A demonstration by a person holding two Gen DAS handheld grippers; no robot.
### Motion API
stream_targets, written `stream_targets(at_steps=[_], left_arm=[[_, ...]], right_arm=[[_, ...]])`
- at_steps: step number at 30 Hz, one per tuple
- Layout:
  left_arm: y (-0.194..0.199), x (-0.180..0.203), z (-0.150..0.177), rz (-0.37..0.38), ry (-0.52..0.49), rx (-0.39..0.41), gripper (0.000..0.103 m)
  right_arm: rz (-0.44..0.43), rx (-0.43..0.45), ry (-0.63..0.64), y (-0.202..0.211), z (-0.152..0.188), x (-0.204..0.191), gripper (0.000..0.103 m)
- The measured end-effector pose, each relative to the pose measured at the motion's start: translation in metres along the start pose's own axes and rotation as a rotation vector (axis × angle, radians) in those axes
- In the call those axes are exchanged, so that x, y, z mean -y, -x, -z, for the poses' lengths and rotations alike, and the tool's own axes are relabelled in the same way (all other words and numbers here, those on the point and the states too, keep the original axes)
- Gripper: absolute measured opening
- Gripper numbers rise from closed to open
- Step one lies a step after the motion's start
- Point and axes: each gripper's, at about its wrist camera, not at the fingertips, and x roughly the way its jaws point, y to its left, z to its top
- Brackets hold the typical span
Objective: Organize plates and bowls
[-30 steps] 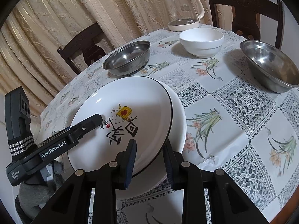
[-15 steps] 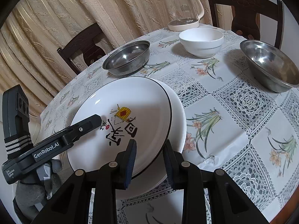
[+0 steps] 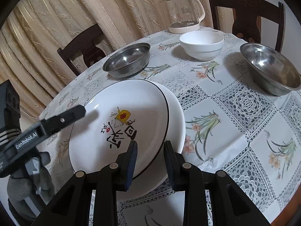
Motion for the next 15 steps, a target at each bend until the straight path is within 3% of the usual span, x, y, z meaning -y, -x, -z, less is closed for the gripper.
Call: stream_targets(at_steps=[15], left_arm=[[-0.011, -0.024, -0.003, -0.037, 0.076, -0.021, 0.072]], right_arm=[[0.001, 0.004, -0.002, 0.003, 0.005, -0.002, 0.031]])
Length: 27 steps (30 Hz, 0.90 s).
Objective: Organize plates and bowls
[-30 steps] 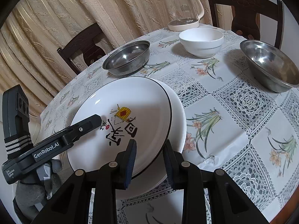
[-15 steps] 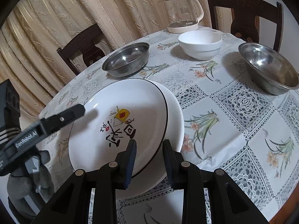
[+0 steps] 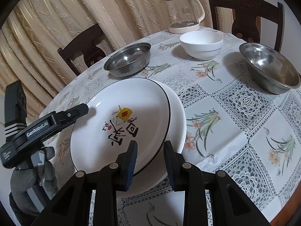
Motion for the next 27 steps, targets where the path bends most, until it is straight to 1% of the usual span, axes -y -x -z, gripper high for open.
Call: stream_targets(at_steps=[7, 10, 12, 14, 17, 19, 24, 27], left_arm=[[-0.001, -0.025, -0.007, -0.038, 0.061, 0.020, 0.072], [0.000, -0.033, -0.009, -0.078, 0.069, 0.040, 0.072], [-0.001, -0.037, -0.010, -0.113, 0.065, 0.054, 0.072], [-0.002, -0.039, -0.010, -0.130, 0.061, 0.054, 0.072], [-0.009, -0.040, -0.008, -0.118, 0.054, 0.031, 0.072], [-0.011, -0.038, -0.006, -0.134, 0.038, 0.030, 0.072], [-0.012, -0.036, -0.006, -0.139, 0.023, 0.033, 0.072], [-0.010, -0.032, -0.005, -0.163, 0.003, 0.035, 0.072]], right_arm=[[-0.001, 0.000, -0.001, 0.000, -0.001, 0.000, 0.031], [-0.001, 0.000, -0.001, -0.001, -0.001, 0.001, 0.031], [-0.002, -0.001, -0.002, -0.001, -0.001, 0.001, 0.031], [-0.003, -0.004, -0.002, -0.001, -0.001, 0.000, 0.031], [-0.006, -0.007, -0.003, -0.001, 0.000, 0.000, 0.031], [-0.007, -0.007, -0.005, -0.001, 0.000, 0.000, 0.031], [-0.010, -0.009, -0.007, -0.001, 0.000, 0.001, 0.031], [-0.011, -0.010, -0.006, -0.001, -0.001, 0.001, 0.031]])
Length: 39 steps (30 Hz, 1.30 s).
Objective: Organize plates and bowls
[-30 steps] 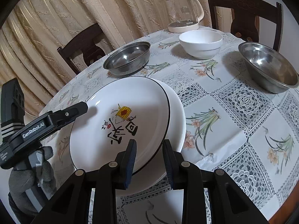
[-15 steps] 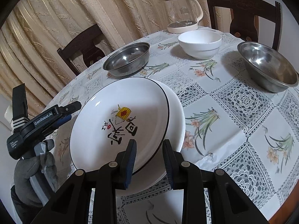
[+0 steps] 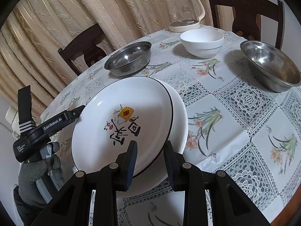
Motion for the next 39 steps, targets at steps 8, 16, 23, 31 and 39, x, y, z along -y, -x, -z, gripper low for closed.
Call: stream_targets(at_steps=[8, 16, 23, 31, 39], left_arm=[[0.006, 0.007, 0.001, -0.030, -0.042, 0.021, 0.072], [0.008, 0.009, 0.001, -0.023, -0.034, 0.028, 0.072], [0.015, 0.010, 0.001, -0.006, -0.029, 0.042, 0.072], [0.014, 0.017, 0.002, 0.007, -0.049, 0.036, 0.073], [0.017, 0.017, 0.001, 0.008, -0.046, 0.050, 0.073]], right_arm=[[0.005, -0.002, -0.006, 0.001, -0.001, 0.000, 0.031], [0.003, -0.007, -0.014, 0.000, -0.003, 0.001, 0.033], [0.024, 0.009, -0.002, 0.004, -0.003, -0.002, 0.041], [0.058, 0.088, 0.035, 0.020, -0.011, -0.006, 0.048], [0.046, 0.066, -0.027, 0.014, -0.015, 0.008, 0.048]])
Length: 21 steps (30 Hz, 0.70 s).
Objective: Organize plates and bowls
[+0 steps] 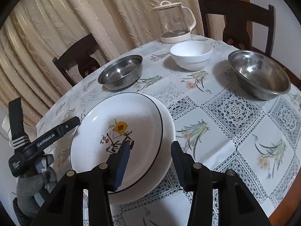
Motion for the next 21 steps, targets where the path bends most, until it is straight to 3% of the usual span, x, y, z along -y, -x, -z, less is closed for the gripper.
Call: stream_targets(at_steps=[15, 21], left_arm=[[-0.004, -0.005, 0.000, -0.032, -0.002, 0.007, 0.075], [-0.004, -0.010, -0.002, 0.000, 0.021, -0.006, 0.075]], right_arm=[[-0.028, -0.004, -0.041, -0.012, -0.026, 0.012, 0.052], [-0.050, -0.005, -0.046, -0.020, -0.043, 0.014, 0.054]])
